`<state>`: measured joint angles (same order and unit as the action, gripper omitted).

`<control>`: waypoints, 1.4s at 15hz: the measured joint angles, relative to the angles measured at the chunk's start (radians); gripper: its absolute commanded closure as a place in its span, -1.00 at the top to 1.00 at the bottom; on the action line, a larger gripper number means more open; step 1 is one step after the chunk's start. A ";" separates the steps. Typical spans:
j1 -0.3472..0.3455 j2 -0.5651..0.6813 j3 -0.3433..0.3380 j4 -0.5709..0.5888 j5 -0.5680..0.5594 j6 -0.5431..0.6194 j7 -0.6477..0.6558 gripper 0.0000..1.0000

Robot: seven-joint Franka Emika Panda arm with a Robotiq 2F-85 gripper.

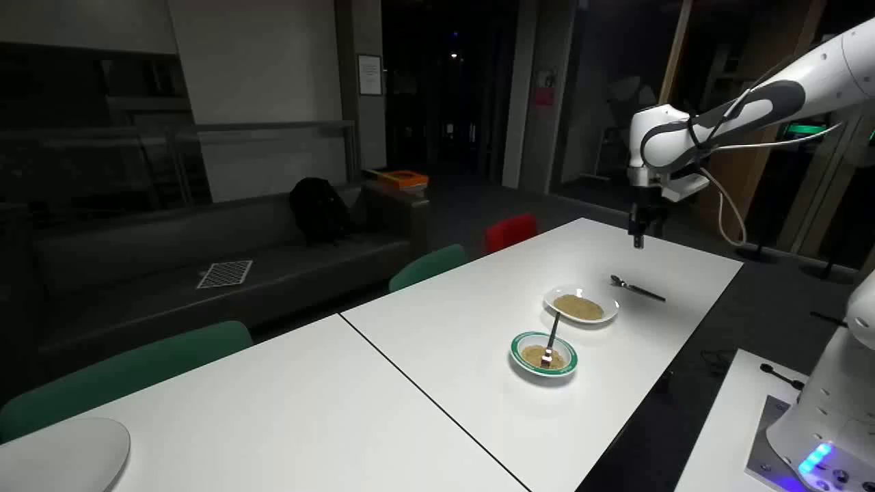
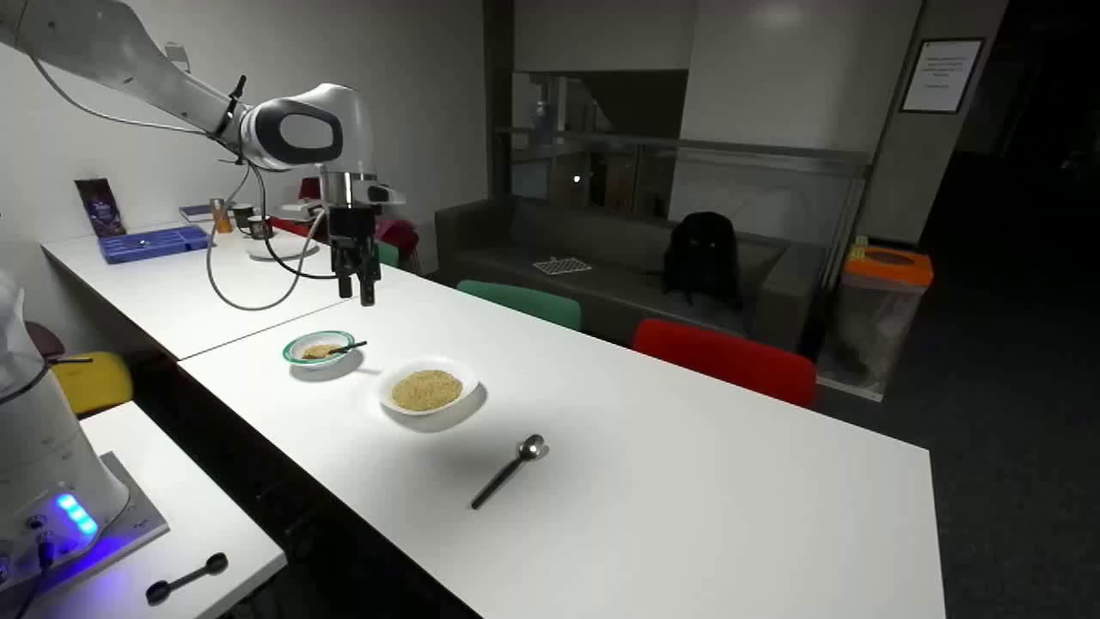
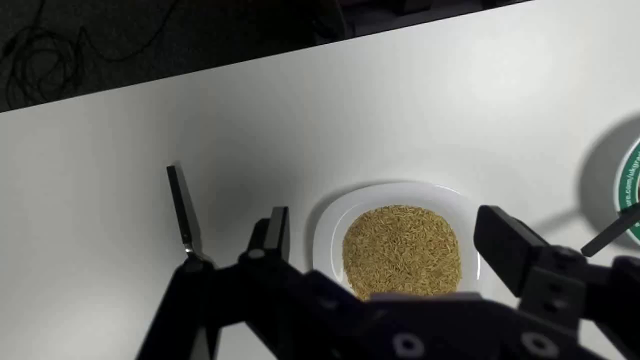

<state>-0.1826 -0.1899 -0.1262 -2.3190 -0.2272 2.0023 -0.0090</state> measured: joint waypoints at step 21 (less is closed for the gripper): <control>0.128 0.012 0.035 0.007 -0.037 0.300 -0.450 1.00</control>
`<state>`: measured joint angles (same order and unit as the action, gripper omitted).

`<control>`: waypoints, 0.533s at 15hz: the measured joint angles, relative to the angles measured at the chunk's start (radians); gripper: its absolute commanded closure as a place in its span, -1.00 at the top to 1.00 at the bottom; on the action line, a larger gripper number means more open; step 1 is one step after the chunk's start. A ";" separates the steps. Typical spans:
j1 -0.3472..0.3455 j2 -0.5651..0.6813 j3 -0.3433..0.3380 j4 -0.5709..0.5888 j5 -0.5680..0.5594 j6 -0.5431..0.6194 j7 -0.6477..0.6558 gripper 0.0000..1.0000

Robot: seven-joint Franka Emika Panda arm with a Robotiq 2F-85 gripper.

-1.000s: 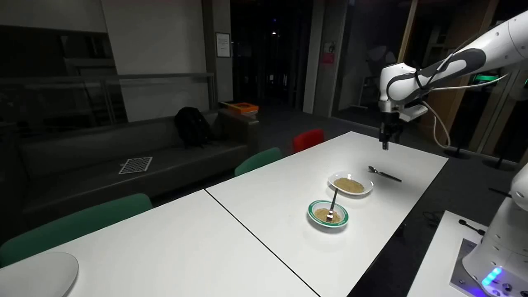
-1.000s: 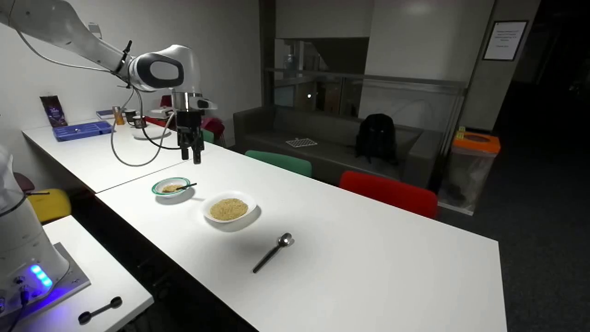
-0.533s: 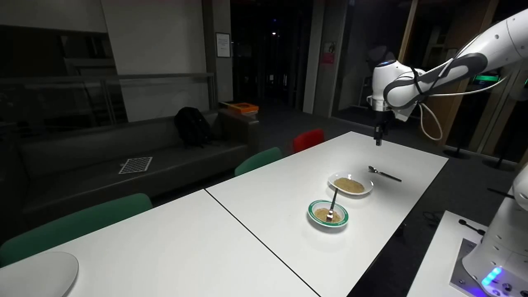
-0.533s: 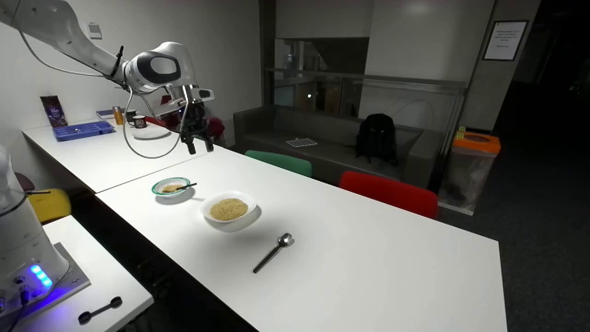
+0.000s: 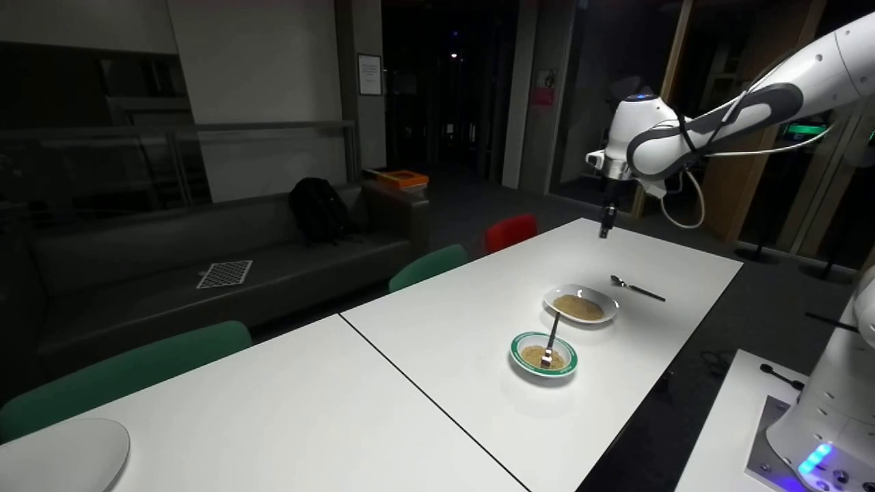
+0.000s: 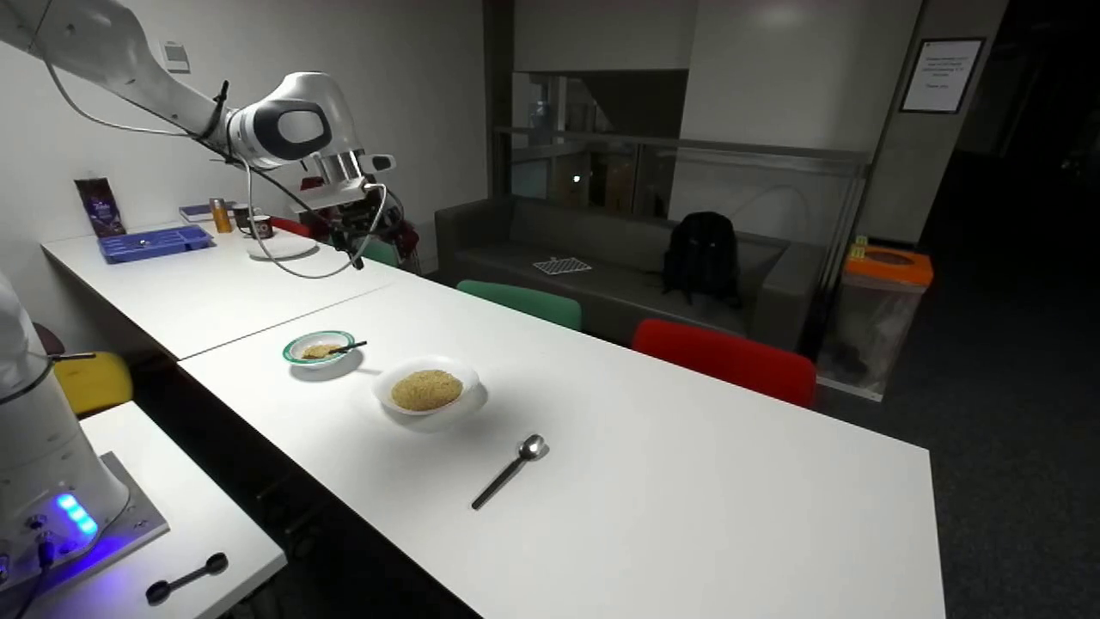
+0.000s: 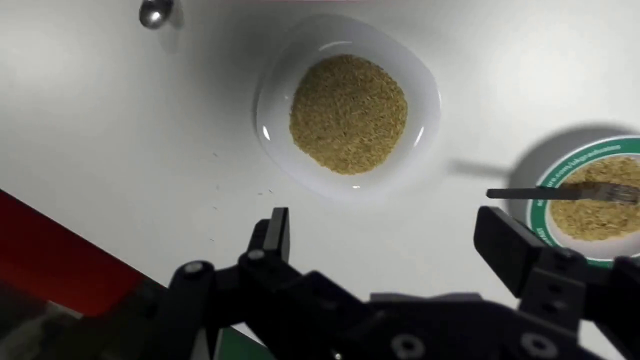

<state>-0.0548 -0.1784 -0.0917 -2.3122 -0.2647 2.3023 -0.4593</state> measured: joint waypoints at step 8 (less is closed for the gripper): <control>0.044 0.016 -0.013 -0.007 0.177 -0.001 -0.480 1.00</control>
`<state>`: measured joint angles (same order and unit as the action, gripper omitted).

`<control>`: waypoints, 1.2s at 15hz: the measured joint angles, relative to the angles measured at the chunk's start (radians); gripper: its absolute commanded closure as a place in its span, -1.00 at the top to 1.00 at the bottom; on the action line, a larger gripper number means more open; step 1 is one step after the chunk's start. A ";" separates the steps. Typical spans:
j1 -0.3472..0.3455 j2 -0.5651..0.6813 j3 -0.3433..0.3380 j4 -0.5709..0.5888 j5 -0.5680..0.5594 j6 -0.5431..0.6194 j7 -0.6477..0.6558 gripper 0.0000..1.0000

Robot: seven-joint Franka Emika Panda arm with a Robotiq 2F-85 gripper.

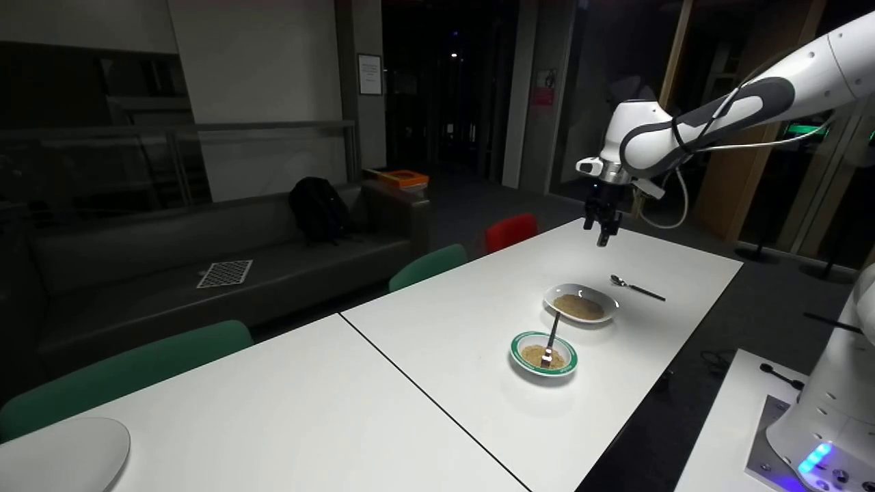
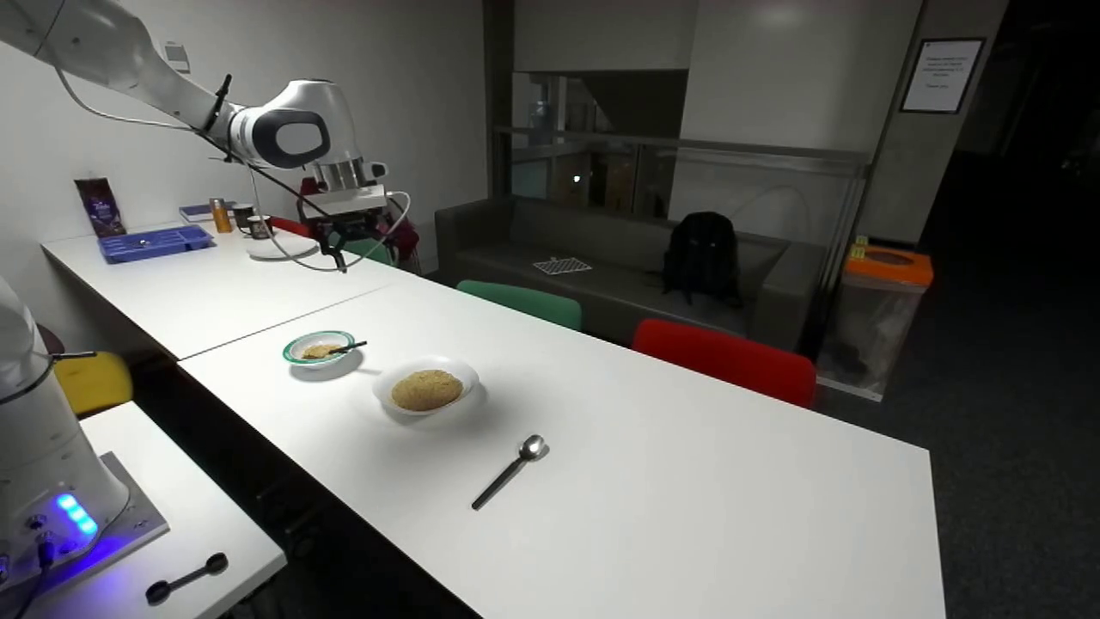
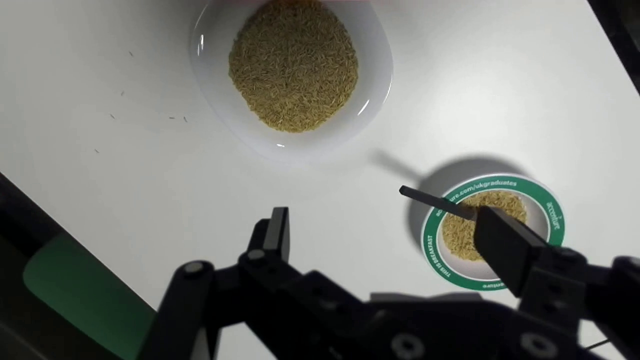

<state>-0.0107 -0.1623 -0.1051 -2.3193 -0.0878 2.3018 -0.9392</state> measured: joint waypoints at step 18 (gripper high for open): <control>0.063 0.086 0.027 0.056 0.271 -0.137 -0.456 1.00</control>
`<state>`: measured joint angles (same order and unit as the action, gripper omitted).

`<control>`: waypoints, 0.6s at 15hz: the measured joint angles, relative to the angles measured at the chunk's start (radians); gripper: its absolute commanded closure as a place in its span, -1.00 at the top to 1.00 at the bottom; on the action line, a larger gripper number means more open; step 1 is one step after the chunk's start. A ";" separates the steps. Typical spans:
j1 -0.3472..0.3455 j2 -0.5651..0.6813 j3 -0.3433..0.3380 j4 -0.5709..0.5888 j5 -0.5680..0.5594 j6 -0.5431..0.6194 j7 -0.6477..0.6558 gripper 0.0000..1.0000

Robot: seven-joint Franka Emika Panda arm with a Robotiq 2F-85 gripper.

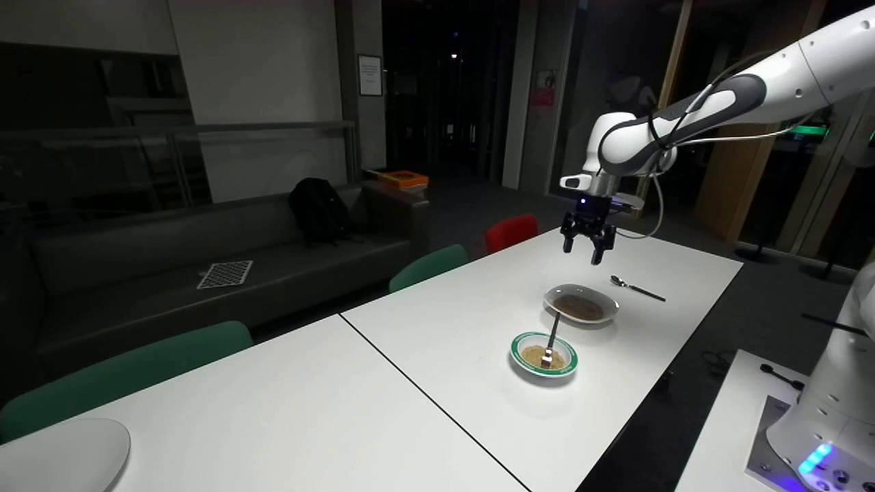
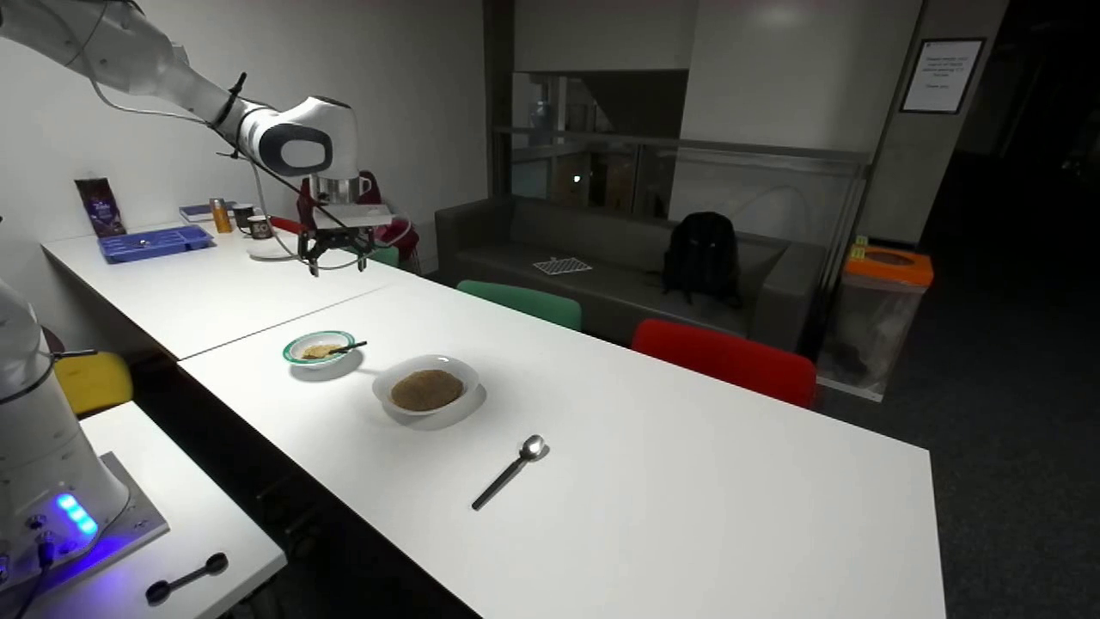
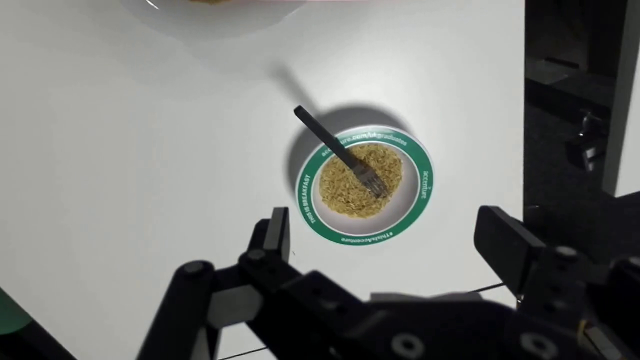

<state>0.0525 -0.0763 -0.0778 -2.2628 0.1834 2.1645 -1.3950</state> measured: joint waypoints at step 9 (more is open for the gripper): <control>-0.072 0.040 -0.036 0.055 0.322 -0.090 -0.244 1.00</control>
<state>-0.0199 -0.0358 -0.1134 -2.2074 0.5057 2.0748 -1.6386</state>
